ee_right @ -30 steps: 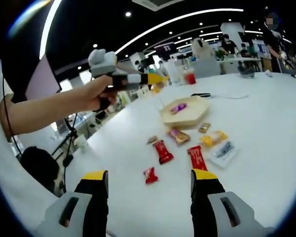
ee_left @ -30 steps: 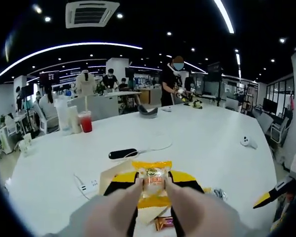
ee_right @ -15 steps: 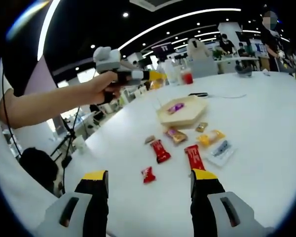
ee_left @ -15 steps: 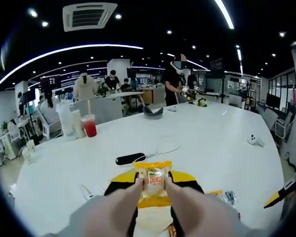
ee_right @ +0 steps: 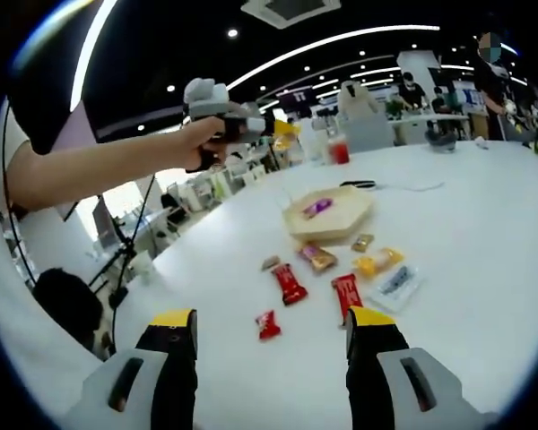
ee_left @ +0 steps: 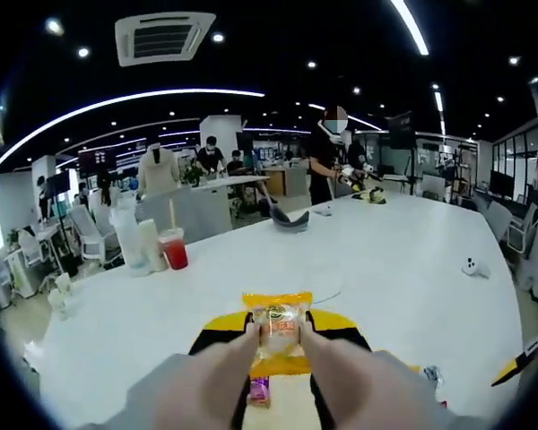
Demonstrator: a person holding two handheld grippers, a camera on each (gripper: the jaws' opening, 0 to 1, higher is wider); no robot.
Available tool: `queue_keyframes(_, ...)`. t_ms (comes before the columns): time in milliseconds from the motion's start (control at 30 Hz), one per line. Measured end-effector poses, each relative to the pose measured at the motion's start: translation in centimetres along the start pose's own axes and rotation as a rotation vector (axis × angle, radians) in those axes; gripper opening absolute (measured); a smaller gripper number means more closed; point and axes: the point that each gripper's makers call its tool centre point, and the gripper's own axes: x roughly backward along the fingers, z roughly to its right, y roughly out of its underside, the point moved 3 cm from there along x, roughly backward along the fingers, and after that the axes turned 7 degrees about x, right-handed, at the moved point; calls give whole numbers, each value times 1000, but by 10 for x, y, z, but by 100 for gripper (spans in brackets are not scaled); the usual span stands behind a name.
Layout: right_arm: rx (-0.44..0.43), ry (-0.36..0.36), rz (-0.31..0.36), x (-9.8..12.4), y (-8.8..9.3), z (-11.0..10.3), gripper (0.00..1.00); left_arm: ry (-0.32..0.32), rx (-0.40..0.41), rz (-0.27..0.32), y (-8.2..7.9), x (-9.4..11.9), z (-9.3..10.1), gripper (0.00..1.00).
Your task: Place the target food into the container with the food tongs after gripping and lifting it, then release it inside without dropping or visibly crushing the food.
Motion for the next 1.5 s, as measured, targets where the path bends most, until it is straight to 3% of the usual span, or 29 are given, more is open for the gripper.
queue_keyframes(167,-12,12,0,-2,2,4,68,4,-20,4,-12,-11,-3,22)
queue_keyframes(333,-34,27,9,-3,1,10,68,9,46,21,-21,-19,-7,25)
queue_keyframes(400,-36,27,6,-3,2,10,68,-4,32,34,-23,-20,-10,27)
queue_keyframes(567,-34,24,2,-2,3,10,68,-29,69,60,-26,-14,-17,29)
queue_keyframes(1033,-41,14,10,-3,3,9,68,-51,70,95,-35,6,-22,29)
queue_keyframes(1500,-45,10,21,-1,3,8,68,-63,61,80,-34,20,-28,29)
